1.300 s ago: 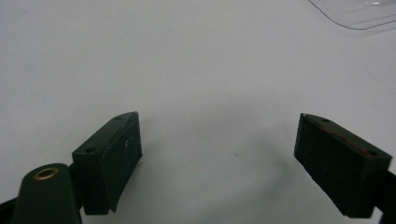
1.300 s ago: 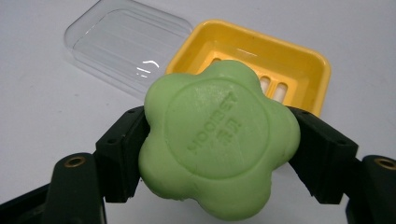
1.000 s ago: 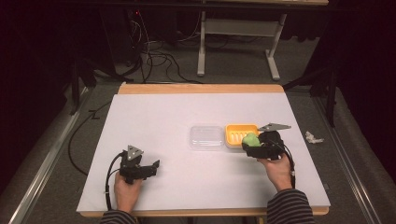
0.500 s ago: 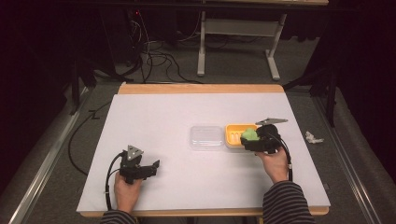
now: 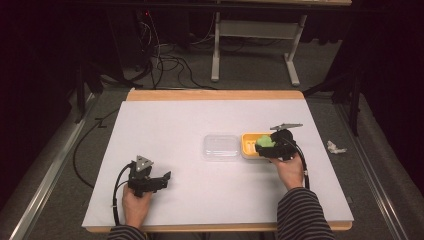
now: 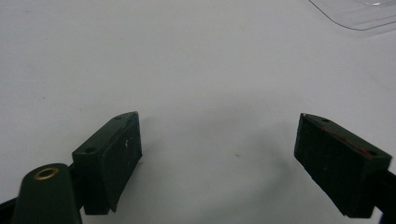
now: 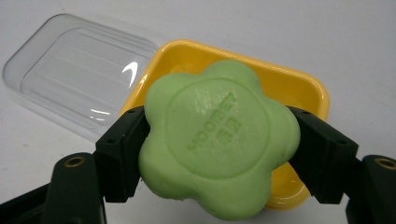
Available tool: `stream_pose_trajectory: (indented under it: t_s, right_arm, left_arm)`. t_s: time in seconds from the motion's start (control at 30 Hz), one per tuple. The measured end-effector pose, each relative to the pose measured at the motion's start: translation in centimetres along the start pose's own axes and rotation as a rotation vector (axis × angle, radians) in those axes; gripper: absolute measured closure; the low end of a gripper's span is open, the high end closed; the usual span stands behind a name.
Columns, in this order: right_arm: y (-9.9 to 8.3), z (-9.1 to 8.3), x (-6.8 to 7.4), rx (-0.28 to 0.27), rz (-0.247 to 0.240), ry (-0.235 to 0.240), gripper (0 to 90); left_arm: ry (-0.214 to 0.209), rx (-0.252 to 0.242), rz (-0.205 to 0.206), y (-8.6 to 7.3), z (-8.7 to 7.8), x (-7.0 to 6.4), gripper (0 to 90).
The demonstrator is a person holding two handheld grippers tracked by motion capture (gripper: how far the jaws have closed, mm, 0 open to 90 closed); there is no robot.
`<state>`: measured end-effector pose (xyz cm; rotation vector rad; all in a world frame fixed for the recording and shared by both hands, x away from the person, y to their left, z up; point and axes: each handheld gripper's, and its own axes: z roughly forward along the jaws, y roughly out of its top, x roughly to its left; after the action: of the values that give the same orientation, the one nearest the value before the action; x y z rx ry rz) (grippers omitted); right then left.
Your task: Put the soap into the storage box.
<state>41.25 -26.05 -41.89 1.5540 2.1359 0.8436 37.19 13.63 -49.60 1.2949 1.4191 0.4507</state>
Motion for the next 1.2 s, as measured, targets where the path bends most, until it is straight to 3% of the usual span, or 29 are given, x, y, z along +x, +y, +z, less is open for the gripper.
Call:
stream_pose_trajectory:
  t_s: [0.9,1.2]
  right_arm:
    - [0.6,3.3,-0.4,0.057,0.044,-0.022,27.0]
    - [0.7,4.1,-0.1,0.076,0.031,-0.046,26.9]
  left_arm:
    - [0.001,0.0,0.001,0.0,0.0,0.0,15.7]
    - [-0.001,-0.001,0.0,0.0,0.0,0.0,15.8]
